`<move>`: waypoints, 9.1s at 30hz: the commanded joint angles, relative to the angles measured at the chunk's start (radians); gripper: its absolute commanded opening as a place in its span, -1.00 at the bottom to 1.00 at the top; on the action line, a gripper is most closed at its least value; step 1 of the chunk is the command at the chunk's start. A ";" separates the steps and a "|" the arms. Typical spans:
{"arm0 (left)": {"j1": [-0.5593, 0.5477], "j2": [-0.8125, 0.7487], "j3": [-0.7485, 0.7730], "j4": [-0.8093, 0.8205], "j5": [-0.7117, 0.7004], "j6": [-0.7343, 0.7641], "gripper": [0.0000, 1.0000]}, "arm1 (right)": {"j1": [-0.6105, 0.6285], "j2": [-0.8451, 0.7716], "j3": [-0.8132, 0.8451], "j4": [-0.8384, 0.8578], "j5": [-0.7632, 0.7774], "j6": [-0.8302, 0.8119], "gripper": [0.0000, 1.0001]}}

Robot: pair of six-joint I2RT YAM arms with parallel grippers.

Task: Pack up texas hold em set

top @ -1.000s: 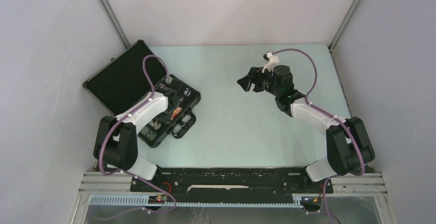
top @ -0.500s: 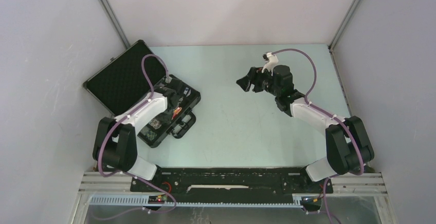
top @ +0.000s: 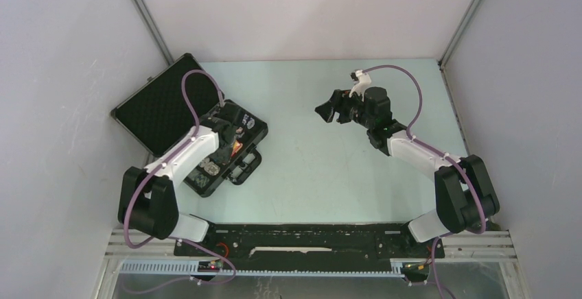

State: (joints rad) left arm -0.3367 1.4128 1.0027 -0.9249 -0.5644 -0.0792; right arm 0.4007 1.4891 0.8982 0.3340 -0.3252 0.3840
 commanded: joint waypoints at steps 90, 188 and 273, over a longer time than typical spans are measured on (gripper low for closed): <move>0.513 0.475 0.877 0.371 0.333 -0.516 1.00 | 0.006 0.084 0.084 0.009 -0.112 0.018 0.65; 0.414 -0.357 -0.217 0.693 0.632 -0.608 0.42 | -0.007 0.094 0.084 0.010 -0.126 0.052 0.57; 0.752 -0.392 -0.628 0.764 0.936 -0.726 0.61 | 0.503 0.753 0.258 0.518 -0.174 0.820 -0.17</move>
State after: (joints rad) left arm 0.3954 0.9859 0.4469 0.0360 0.4522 -0.8391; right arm 0.8890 2.2284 1.1233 0.7792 -0.4808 1.1839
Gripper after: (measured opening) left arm 0.808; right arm 0.391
